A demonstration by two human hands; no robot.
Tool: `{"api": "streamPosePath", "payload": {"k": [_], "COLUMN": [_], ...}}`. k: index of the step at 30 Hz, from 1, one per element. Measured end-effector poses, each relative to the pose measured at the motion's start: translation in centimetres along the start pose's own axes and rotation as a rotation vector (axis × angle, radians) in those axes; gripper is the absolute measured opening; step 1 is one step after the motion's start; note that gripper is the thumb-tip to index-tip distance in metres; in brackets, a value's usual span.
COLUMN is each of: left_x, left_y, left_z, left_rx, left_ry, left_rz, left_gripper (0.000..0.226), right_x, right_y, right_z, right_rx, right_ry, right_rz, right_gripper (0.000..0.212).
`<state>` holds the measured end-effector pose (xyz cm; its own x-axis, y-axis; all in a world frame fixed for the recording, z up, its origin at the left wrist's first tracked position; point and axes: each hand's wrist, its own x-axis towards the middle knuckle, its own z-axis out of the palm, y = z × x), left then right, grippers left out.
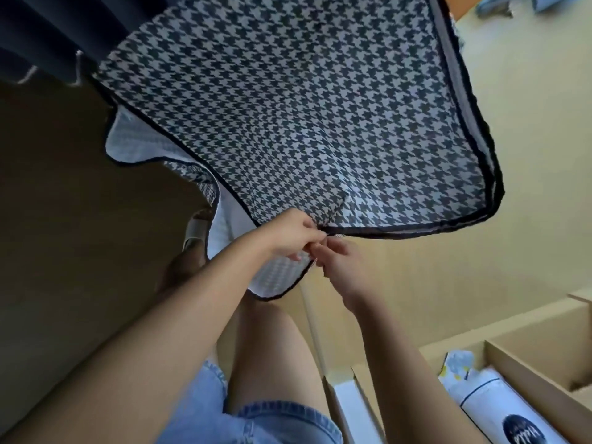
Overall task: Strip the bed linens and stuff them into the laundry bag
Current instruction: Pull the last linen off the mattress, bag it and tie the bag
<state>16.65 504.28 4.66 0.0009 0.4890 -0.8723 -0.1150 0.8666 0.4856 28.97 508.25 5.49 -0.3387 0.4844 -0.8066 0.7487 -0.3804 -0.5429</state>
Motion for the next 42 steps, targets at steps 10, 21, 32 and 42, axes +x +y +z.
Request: {"api": "streamPosePath", "payload": {"k": [10,21,32,42], "left_x": [-1.3,-3.4,-3.3,-4.6], "left_y": [-2.6,-4.6,-8.2,-12.5], "left_z": [-1.1,-2.8,-7.6,-10.9], "left_rx": [0.306,0.497,0.537,0.528], "left_ry": [0.376,0.464,0.466,0.367], "left_rz": [0.11,0.257,0.306,0.407], "left_gripper": [0.03,0.015,0.018,0.016], "right_x": [3.9,2.8,0.5,0.1], "right_y": [-1.5,-2.6,-4.3,-3.7], "right_z": [1.2,7.2,12.5,15.9], "right_rx": [0.192,0.149,0.608,0.803], "right_ry": [0.328,0.073,0.052,-0.034], "right_rz": [0.205,0.383,0.622,0.735], "right_gripper": [0.034,0.042,0.048,0.036]}}
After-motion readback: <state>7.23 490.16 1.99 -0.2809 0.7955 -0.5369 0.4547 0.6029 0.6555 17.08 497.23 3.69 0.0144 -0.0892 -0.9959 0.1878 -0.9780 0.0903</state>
